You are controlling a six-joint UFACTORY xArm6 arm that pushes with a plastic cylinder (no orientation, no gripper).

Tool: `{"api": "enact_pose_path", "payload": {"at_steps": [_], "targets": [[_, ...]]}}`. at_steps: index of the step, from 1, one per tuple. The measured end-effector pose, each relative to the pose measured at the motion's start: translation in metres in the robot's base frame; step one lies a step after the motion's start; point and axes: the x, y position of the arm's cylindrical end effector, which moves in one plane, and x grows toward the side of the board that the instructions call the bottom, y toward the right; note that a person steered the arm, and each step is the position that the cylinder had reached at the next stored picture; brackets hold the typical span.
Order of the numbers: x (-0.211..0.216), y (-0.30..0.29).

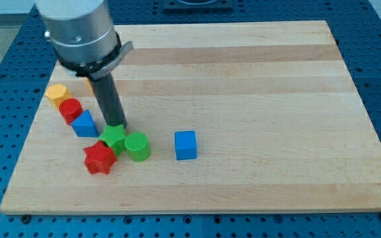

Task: Separate the stars

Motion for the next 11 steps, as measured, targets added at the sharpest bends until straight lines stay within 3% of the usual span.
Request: {"api": "enact_pose_path", "payload": {"at_steps": [1,2,3,4,5,6,8,11], "targets": [[0.007,-0.003],[0.007,-0.054],[0.047,-0.052],[0.081,0.033],[0.081,0.054],[0.057,0.001],[0.129,-0.054],[0.130,-0.010]]}}
